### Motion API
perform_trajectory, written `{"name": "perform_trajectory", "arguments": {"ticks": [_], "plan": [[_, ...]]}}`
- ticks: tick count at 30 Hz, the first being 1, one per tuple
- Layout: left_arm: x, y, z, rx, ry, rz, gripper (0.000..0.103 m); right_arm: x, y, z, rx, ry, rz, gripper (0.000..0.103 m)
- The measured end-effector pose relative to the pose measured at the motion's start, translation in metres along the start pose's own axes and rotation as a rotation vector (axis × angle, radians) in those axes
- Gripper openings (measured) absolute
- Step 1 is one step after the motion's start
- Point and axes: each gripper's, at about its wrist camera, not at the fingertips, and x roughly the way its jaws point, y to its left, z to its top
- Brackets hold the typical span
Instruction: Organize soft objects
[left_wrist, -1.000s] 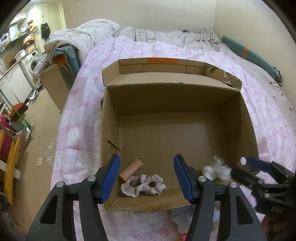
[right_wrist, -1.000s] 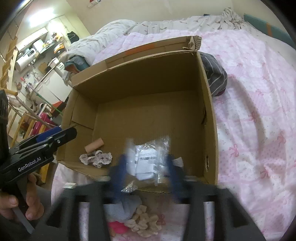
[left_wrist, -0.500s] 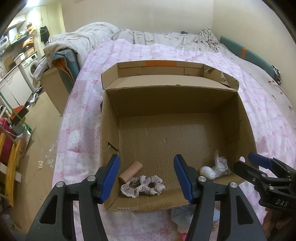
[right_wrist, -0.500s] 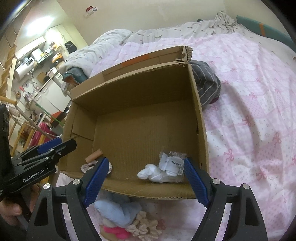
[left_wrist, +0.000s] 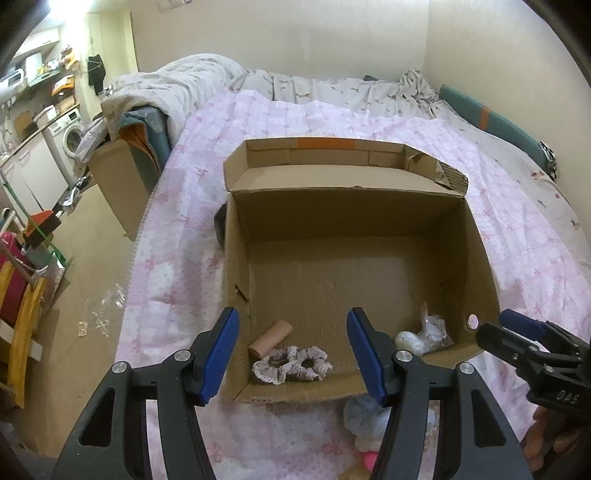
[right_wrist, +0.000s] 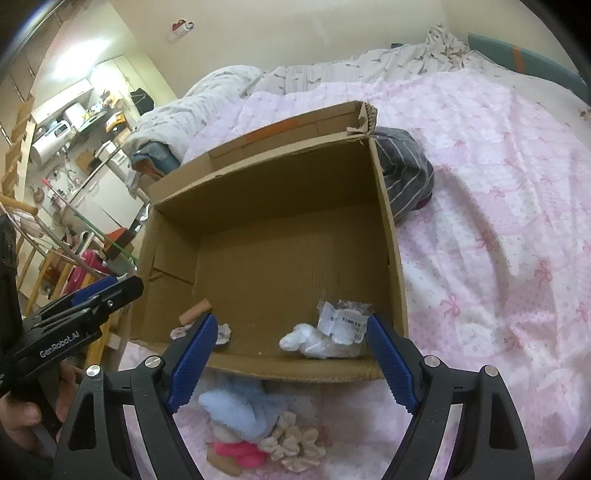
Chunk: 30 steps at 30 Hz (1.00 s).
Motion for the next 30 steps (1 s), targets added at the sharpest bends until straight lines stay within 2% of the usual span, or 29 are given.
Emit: {"name": "perform_trajectory", "arguments": {"ticks": [11,15,18,22,23,25,28,30], "plan": [[-0.022,0.011,-0.026,-0.022,0.017,0.000,0.057,-0.027,0.003,-0.023,-0.004,-0.008,-0.002,0.088],[-0.022,0.021,-0.036,-0.052,0.052,0.021,0.057,-0.034,0.005,-0.031,-0.005,-0.007,-0.006,0.088],[-0.009,0.023,-0.050,-0.065,0.149,-0.026,0.057,-0.036,0.005,-0.037,0.007,0.002,-0.007,0.088],[0.022,0.010,-0.083,-0.087,0.379,-0.181,0.057,-0.036,0.003,-0.044,0.024,0.021,-0.021,0.088],[0.032,0.000,-0.096,-0.067,0.457,-0.224,0.057,-0.036,0.001,-0.045,0.029,0.025,-0.026,0.088],[0.045,-0.018,-0.112,-0.015,0.554,-0.270,0.057,-0.037,-0.001,-0.047,0.036,0.030,-0.033,0.088],[0.050,-0.034,-0.124,0.018,0.552,-0.266,0.057,-0.037,-0.003,-0.047,0.047,0.032,-0.035,0.088],[0.058,-0.044,-0.131,0.051,0.586,-0.275,0.057,-0.037,-0.004,-0.046,0.052,0.033,-0.035,0.088]]}}
